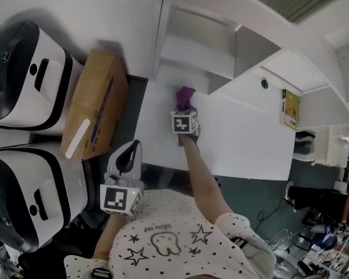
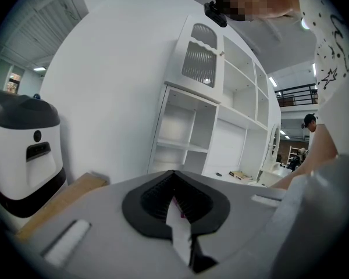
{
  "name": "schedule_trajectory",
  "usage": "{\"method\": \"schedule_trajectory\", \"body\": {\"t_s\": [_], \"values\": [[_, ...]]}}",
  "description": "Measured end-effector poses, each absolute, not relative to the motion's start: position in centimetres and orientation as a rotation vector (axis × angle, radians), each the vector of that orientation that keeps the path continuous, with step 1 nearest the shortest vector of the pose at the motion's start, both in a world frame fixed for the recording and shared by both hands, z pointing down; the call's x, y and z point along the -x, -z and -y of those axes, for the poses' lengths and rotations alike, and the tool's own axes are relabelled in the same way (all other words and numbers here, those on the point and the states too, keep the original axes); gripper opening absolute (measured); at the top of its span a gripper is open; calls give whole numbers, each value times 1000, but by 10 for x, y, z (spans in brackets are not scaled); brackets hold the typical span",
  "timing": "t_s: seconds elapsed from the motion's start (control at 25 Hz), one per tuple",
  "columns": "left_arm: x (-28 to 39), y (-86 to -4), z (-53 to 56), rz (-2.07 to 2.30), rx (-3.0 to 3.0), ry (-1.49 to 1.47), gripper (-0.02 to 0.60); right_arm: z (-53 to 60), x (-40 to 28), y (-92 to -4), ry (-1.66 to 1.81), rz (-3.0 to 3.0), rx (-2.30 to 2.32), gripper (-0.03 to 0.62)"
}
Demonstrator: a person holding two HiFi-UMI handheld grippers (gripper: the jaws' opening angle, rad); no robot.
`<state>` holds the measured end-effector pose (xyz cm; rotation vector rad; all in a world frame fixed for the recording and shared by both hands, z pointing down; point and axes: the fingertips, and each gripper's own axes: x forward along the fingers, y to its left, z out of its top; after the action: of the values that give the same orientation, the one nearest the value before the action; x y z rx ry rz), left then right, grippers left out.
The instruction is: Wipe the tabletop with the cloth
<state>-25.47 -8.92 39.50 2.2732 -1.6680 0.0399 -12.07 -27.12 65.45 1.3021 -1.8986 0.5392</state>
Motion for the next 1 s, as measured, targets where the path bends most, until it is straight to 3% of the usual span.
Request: {"method": "schedule_trajectory", "body": {"t_s": [1.0], "values": [[292,-396,62,1815,-2172,-60,-5,273,208,-654,-467,2003,-1151,71]]}}
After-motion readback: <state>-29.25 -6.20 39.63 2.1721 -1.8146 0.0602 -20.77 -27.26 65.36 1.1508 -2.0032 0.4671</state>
